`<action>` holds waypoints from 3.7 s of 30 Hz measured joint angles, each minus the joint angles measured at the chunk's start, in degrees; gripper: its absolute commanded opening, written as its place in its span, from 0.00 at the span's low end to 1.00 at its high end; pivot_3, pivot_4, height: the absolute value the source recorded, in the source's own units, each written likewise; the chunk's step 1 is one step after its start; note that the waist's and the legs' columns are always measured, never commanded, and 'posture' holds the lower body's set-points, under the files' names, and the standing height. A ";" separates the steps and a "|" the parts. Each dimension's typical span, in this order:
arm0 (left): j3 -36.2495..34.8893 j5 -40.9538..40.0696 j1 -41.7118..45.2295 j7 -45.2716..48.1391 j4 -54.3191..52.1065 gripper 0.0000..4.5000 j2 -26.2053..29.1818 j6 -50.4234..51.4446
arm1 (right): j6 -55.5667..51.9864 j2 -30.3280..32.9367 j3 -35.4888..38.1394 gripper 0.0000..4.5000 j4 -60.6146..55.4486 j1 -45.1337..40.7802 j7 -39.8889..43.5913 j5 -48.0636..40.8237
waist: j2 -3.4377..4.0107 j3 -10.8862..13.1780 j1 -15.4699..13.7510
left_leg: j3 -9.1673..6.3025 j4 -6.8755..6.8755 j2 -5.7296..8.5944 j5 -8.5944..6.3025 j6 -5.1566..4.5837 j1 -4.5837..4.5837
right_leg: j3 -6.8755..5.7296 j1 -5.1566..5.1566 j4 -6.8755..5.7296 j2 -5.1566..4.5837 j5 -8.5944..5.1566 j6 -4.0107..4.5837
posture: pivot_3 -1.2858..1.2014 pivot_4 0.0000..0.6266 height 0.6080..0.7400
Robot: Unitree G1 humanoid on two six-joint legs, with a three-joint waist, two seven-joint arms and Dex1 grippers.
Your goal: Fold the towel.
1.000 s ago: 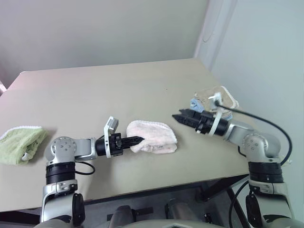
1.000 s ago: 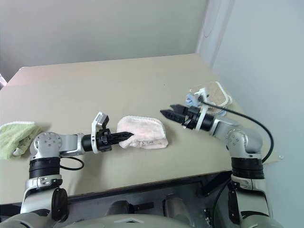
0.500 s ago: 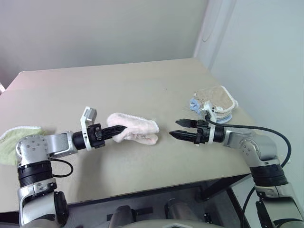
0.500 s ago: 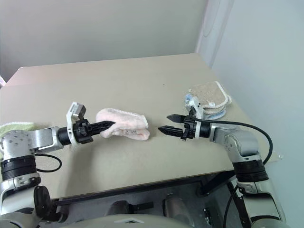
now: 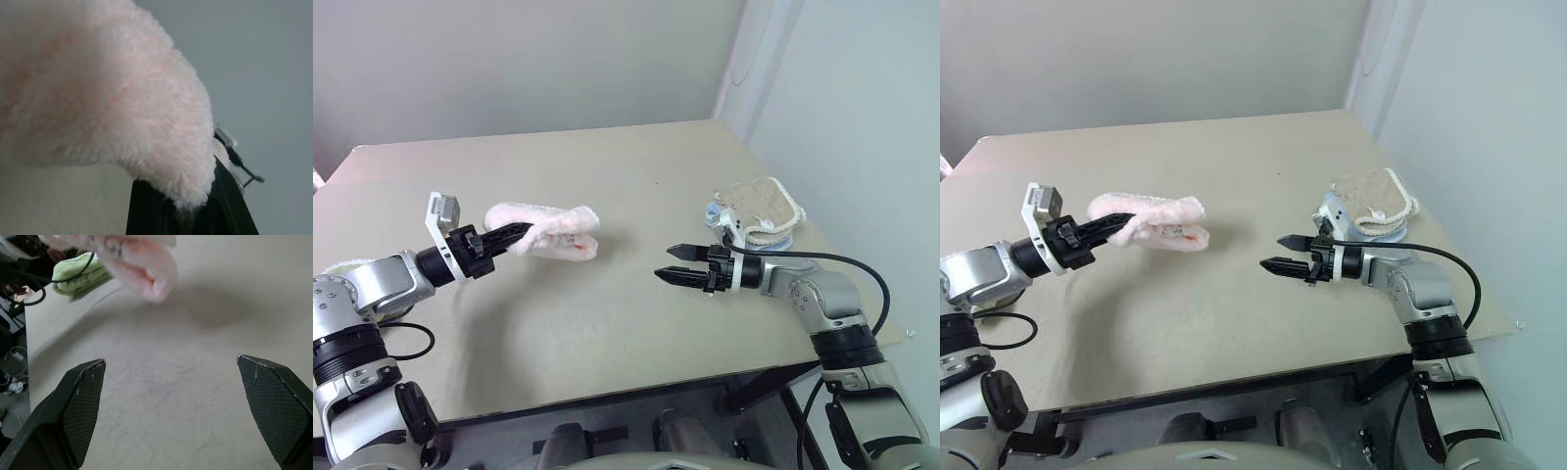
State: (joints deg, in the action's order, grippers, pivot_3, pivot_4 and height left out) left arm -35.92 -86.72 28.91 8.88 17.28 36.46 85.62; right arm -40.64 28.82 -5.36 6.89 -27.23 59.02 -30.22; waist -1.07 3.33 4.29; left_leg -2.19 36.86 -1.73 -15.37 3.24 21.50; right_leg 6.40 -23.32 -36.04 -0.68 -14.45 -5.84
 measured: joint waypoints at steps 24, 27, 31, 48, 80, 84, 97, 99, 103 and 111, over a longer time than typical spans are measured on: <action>-28.17 13.26 -27.39 8.59 -11.38 0.01 16.31 -19.31 | 8.37 -6.54 -5.55 1.00 12.35 -4.37 6.28 7.02 | -0.13 0.05 2.54 | 0.11 -0.66 -0.07 0.01 0.02 -0.08 | 0.03 -0.29 0.00 0.00 -0.15 0.27 | 0.52 0.00 1.00; -32.24 15.45 -32.11 10.66 -11.15 0.01 16.38 -21.09 | 9.28 -7.41 -6.18 1.00 14.20 -5.28 7.35 8.11 | -0.15 0.05 2.72 | 0.10 -0.65 -0.07 0.01 0.02 -0.07 | 0.01 -0.27 0.00 -0.02 -0.16 0.28 | 0.52 0.00 1.00; -35.03 17.39 -35.94 14.48 -11.00 0.01 15.96 -23.98 | 10.92 -8.36 -6.75 1.00 16.28 -6.57 8.43 9.31 | -0.17 0.05 2.95 | 0.11 -0.63 -0.07 0.00 0.04 -0.11 | 0.01 -0.25 0.01 -0.03 -0.16 0.27 | 0.52 0.00 1.00; -25.61 32.36 -36.93 32.06 0.88 0.01 12.88 -43.42 | 10.98 -7.63 -6.52 1.00 14.05 -3.75 7.64 10.92 | -0.29 -0.02 3.07 | 0.13 -0.71 -0.09 0.01 0.04 -0.09 | 0.01 -0.31 -0.02 -0.01 -0.11 0.42 | 0.52 0.00 1.00; -17.46 41.18 -31.45 38.40 12.25 0.01 13.03 -51.20 | 8.82 -5.09 -4.84 1.00 10.76 -2.01 4.83 10.84 | -0.48 -0.15 2.51 | 0.09 -0.52 -0.13 0.02 0.03 -0.17 | -0.06 -0.13 -0.15 0.00 -0.15 0.31 | 0.52 0.00 1.00; -17.19 41.35 -22.67 37.46 16.44 0.01 17.90 -52.60 | 8.80 -5.25 -4.88 1.00 10.77 -2.09 4.65 10.85 | -0.60 -0.21 2.75 | 0.08 -0.50 -0.12 0.02 0.03 -0.17 | -0.11 -0.10 -0.13 -0.01 -0.16 0.27 | 0.52 0.00 1.00; -14.13 46.60 -14.90 41.43 27.08 0.01 21.94 -62.26 | 8.37 -5.13 -4.87 1.00 8.89 -0.15 3.59 10.76 | -0.55 -0.19 3.06 | 0.07 -0.72 -0.14 0.02 0.02 -0.17 | -0.13 -0.22 -0.20 0.01 -0.01 0.27 | 0.52 0.00 1.00; -14.35 47.27 -18.09 42.77 28.20 0.01 21.28 -63.24 | 8.26 -4.98 -4.83 1.00 8.03 0.39 3.32 10.72 | -0.55 -0.20 3.04 | 0.07 -0.71 -0.14 0.02 0.02 -0.17 | -0.13 -0.22 -0.20 0.00 -0.03 0.31 | 0.52 0.00 1.00; -14.37 47.91 -25.95 44.65 27.86 0.01 16.51 -64.93 | 7.20 -4.34 -4.55 1.00 6.20 1.78 3.00 10.26 | -0.55 -0.20 2.75 | 0.06 -0.68 -0.15 0.02 0.02 -0.17 | -0.13 -0.21 -0.22 -0.02 -0.07 0.38 | 0.52 0.00 1.00; -15.27 47.22 -33.49 44.43 24.62 0.01 13.98 -62.60 | 6.55 -2.77 -4.28 1.00 4.68 2.49 2.97 9.80 | -0.67 -0.27 2.67 | 0.09 -0.49 -0.16 0.02 0.02 -0.28 | -0.14 -0.07 -0.26 -0.04 -0.13 0.40 | 0.52 0.00 1.00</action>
State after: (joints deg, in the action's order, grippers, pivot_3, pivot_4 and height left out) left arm -51.19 -39.49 -4.58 53.30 41.90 50.44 23.01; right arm -34.10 26.05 -9.63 11.57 -24.75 61.99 -20.42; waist -1.74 3.05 6.97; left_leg -2.10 36.37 -1.89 -15.35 3.27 21.22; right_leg 6.26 -23.39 -36.30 -0.73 -14.58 -5.44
